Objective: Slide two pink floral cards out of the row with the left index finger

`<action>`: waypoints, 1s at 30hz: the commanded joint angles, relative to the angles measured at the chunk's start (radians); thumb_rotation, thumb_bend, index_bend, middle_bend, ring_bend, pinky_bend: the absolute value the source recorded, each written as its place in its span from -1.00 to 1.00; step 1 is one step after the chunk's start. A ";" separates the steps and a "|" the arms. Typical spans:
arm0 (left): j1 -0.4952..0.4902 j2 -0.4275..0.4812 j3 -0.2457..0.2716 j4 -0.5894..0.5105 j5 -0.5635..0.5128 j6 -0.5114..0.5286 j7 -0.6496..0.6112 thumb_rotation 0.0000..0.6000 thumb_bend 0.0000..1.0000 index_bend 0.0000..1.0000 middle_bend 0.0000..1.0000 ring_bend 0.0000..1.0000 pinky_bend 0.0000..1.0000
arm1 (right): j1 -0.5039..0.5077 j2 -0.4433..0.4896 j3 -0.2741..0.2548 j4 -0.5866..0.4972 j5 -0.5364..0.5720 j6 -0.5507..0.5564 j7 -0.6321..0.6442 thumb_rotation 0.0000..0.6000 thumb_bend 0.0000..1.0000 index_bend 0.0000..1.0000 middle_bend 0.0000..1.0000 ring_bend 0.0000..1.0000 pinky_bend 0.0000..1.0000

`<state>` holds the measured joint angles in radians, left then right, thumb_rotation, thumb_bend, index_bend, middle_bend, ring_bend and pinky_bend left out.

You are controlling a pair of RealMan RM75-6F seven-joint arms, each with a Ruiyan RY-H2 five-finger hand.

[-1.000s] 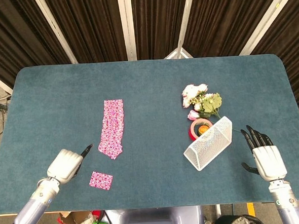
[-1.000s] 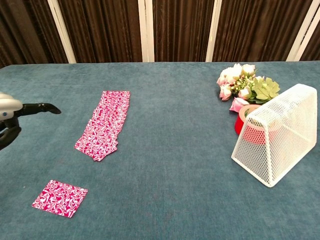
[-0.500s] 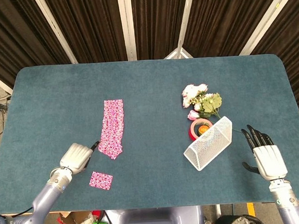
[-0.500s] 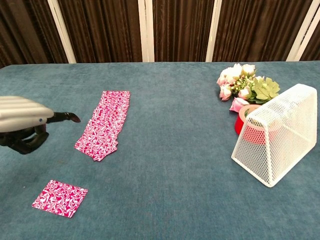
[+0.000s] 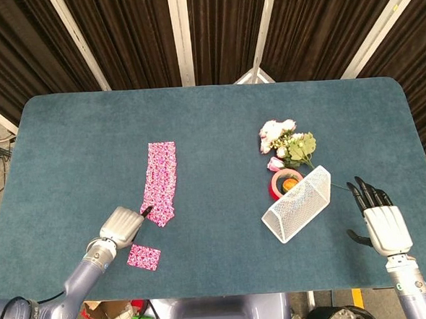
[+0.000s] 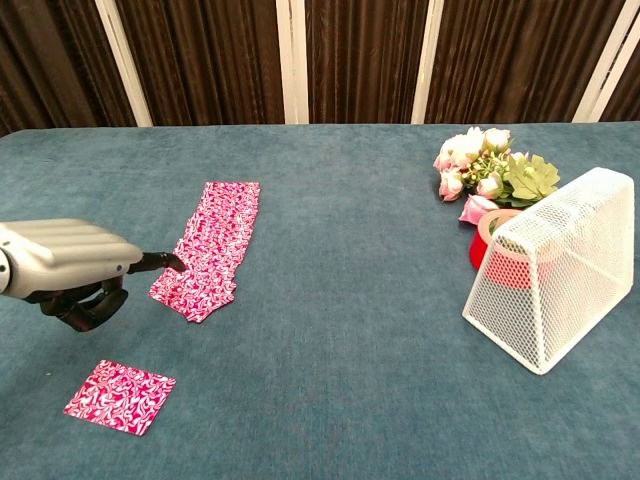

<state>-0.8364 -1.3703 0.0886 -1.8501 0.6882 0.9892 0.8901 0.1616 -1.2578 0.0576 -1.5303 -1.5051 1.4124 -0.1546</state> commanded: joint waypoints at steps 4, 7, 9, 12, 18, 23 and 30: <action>-0.014 -0.009 0.007 0.001 -0.025 -0.002 0.003 1.00 0.95 -0.98 0.62 0.49 0.33 | 0.000 0.001 0.000 0.001 -0.001 0.000 0.005 1.00 -0.64 -1.00 -1.00 -0.75 -0.65; -0.019 -0.015 0.011 0.007 -0.030 -0.001 0.004 1.00 0.95 -0.98 0.62 0.49 0.33 | 0.000 0.002 0.000 0.000 -0.001 0.001 0.008 1.00 -0.64 -1.00 -1.00 -0.75 -0.65; -0.022 -0.020 0.013 0.011 -0.033 -0.003 0.003 1.00 0.95 -0.98 0.62 0.49 0.33 | -0.001 0.004 0.000 0.000 -0.001 0.002 0.010 1.00 -0.64 -1.00 -1.00 -0.75 -0.65; -0.028 -0.029 0.015 0.022 -0.040 -0.007 0.002 1.00 0.95 -0.98 0.62 0.49 0.33 | -0.001 0.004 0.000 0.000 -0.001 0.003 0.011 1.00 -0.64 -1.00 -1.00 -0.75 -0.65; -0.043 -0.049 0.022 0.041 -0.063 -0.013 0.011 1.00 0.95 -0.98 0.62 0.49 0.33 | -0.001 0.006 0.000 0.000 0.000 0.003 0.015 1.00 -0.64 -1.00 -1.00 -0.75 -0.65; -0.056 -0.063 0.026 0.043 -0.082 -0.009 0.022 1.00 0.95 -0.98 0.62 0.49 0.33 | -0.001 0.007 0.001 0.000 0.001 0.001 0.018 1.00 -0.64 -1.00 -1.00 -0.75 -0.65; -0.071 -0.051 0.045 0.019 -0.136 0.013 0.046 1.00 0.95 -0.96 0.62 0.49 0.33 | -0.002 0.008 0.000 0.000 -0.002 0.004 0.021 1.00 -0.64 -1.00 -1.00 -0.75 -0.65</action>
<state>-0.9047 -1.4248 0.1297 -1.8269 0.5585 0.9970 0.9317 0.1600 -1.2500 0.0580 -1.5304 -1.5073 1.4168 -0.1331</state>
